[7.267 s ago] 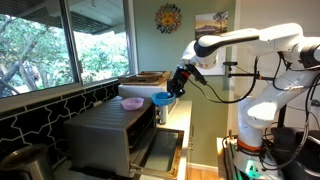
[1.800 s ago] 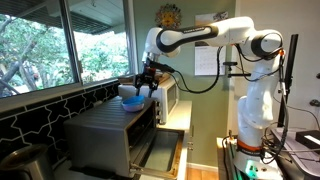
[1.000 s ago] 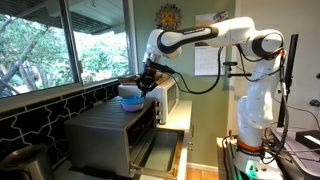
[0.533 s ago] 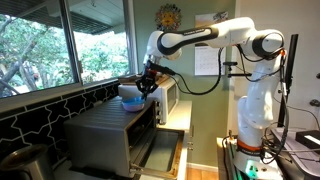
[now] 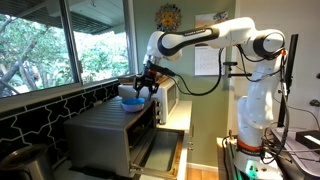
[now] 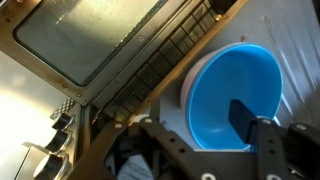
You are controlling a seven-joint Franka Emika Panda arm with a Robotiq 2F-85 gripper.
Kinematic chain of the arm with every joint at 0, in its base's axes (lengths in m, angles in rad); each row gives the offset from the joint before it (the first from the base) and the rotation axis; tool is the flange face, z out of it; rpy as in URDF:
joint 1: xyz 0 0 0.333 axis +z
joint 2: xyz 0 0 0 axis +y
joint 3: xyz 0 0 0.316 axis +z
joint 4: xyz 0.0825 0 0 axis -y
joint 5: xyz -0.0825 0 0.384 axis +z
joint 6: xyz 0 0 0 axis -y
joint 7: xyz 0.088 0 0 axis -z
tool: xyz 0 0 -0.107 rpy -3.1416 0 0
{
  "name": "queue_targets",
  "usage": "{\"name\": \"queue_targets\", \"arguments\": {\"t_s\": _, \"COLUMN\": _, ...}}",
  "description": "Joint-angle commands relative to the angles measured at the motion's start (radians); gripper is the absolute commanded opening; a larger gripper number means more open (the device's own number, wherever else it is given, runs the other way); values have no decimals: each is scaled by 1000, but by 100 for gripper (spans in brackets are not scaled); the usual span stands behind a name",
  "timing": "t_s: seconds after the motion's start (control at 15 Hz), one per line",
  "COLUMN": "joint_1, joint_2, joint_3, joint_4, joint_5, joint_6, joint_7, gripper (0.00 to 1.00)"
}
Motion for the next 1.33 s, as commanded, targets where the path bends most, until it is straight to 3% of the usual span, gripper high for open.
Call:
{"name": "queue_targets", "arguments": {"t_s": 0.0, "joint_1": 12, "joint_2": -26, "joint_3": -4, "joint_4": -67, "joint_5": 28, "joint_6": 43, "joint_7": -7, "gripper": 80}}
{"name": "queue_targets", "arguments": {"t_s": 0.07, "joint_1": 12, "joint_2": -28, "joint_3": -4, "joint_4": -73, "joint_5": 29, "joint_6": 47, "joint_7": -6, "gripper": 57}}
{"name": "queue_targets", "arguments": {"t_s": 0.13, "joint_1": 12, "joint_2": -30, "joint_3": -5, "joint_4": -78, "joint_5": 28, "joint_6": 51, "joint_7": -6, "gripper": 57}}
{"name": "queue_targets", "arguments": {"t_s": 0.6, "joint_1": 8, "joint_2": -47, "joint_3": -4, "joint_4": -84, "joint_5": 9, "joint_6": 37, "joint_7": -1, "gripper": 3}}
{"name": "queue_targets", "arguments": {"t_s": 0.93, "joint_1": -1, "joint_2": -85, "joint_3": 0, "joint_4": -78, "joint_5": -37, "joint_6": 4, "joint_7": 4, "gripper": 1}}
{"name": "queue_targets", "arguments": {"t_s": 1.27, "joint_1": -29, "joint_2": -113, "joint_3": 56, "joint_4": 7, "joint_5": -290, "joint_6": -174, "joint_7": 66, "gripper": 1}}
